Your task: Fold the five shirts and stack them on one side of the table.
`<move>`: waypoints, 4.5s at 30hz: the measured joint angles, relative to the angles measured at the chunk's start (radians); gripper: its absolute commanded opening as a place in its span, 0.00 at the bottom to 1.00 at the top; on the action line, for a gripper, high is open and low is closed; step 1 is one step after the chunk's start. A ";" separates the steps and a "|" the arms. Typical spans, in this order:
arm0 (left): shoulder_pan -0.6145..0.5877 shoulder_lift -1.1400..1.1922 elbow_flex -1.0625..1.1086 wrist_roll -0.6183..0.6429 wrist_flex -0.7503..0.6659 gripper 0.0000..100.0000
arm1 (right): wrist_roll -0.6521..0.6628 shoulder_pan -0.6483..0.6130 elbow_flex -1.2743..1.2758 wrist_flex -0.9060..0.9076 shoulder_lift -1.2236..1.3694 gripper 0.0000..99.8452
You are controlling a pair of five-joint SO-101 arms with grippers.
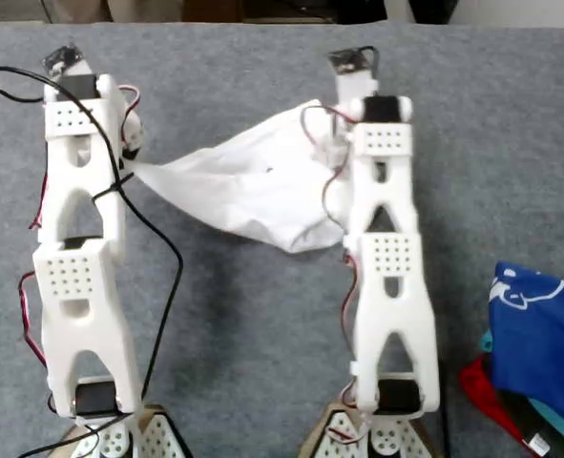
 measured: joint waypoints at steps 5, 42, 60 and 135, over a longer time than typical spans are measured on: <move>-0.021 0.106 0.000 0.092 -0.117 0.02 | -0.035 0.118 0.000 -0.017 0.003 0.01; -0.152 0.160 0.000 0.123 -0.226 0.02 | -0.041 -0.080 0.008 -0.133 -0.075 0.24; -0.158 0.160 0.000 0.121 -0.226 0.02 | 0.026 0.212 0.037 0.066 -0.028 0.03; -0.123 0.160 0.000 0.106 -0.226 0.03 | -0.155 0.150 0.005 -0.342 -0.092 0.00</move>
